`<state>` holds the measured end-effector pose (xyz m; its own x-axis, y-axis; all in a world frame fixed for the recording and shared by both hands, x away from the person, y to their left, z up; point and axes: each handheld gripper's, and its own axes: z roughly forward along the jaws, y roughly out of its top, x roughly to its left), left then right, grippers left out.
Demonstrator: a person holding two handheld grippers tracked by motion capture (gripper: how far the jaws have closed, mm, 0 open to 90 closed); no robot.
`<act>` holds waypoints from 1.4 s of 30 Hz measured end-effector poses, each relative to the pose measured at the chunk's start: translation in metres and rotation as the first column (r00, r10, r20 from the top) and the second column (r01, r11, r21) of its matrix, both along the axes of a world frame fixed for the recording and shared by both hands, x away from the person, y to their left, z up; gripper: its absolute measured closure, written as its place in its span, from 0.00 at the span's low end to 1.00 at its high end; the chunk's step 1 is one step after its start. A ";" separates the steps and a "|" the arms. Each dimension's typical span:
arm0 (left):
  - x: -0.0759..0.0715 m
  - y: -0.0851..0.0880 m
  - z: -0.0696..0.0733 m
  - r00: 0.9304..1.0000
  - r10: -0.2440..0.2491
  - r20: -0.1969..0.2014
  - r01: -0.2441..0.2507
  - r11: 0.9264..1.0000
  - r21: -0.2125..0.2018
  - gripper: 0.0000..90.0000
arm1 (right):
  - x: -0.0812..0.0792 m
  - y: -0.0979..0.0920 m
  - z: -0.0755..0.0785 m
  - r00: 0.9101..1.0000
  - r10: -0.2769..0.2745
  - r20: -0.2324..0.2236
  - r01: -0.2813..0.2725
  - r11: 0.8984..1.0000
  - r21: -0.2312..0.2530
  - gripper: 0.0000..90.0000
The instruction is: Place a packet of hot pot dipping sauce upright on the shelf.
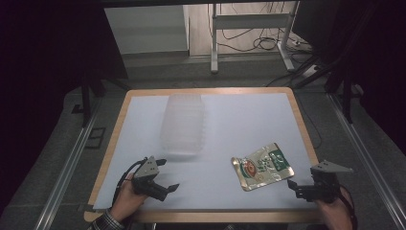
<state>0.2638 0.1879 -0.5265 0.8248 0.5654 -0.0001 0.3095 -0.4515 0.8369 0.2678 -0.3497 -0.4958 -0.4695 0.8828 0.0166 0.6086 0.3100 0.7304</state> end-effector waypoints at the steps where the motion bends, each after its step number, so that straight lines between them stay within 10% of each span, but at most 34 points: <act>1: 0.000 0.000 0.000 1.000 0.001 0.000 -0.001 1.000 -0.001 0.02 | 0.000 0.000 0.000 1.000 0.002 0.003 -0.002 1.000 -0.001 0.00; 42: 0.001 -0.001 -0.001 1.000 -0.006 -0.003 0.006 1.000 0.002 0.02 | 0.018 0.018 -0.001 0.997 0.070 0.020 -0.070 0.998 -0.003 0.00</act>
